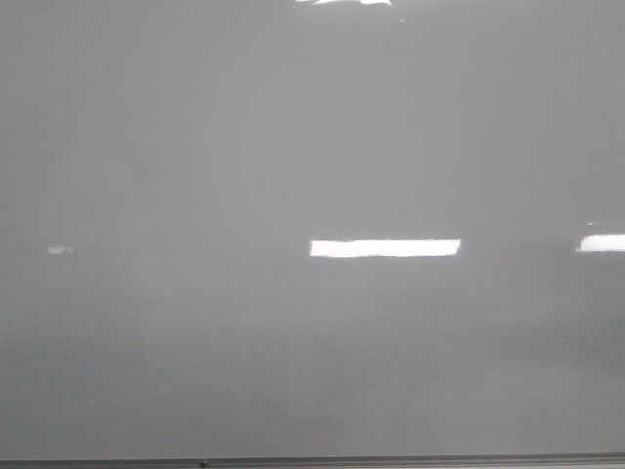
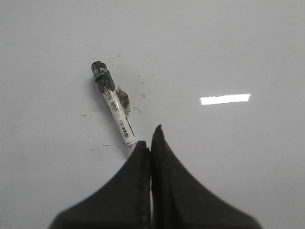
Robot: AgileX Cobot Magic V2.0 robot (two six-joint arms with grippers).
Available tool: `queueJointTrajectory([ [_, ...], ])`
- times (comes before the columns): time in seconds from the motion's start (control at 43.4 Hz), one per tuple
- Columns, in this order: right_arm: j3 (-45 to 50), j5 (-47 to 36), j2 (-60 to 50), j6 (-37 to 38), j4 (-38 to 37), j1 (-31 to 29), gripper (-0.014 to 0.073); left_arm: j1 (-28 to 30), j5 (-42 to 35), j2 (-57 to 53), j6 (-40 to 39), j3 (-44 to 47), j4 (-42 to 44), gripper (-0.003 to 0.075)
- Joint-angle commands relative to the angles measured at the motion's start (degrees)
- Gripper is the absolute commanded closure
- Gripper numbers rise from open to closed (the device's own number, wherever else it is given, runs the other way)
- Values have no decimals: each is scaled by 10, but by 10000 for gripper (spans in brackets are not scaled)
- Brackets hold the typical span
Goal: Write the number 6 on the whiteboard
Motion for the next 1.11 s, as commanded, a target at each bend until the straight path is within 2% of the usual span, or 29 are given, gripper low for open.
queueJointTrajectory([
  [0.0,-9,-49,-10,-1,-4,-1,662,-4,-43,-8,-2,3,1,741],
  [0.875,-9,-52,-10,-1,-4,-1,662,-4,-43,-8,-2,3,1,741],
  [1.082,-9,-69,-10,-1,-4,-1,662,-4,-67,-8,-2,3,1,741],
])
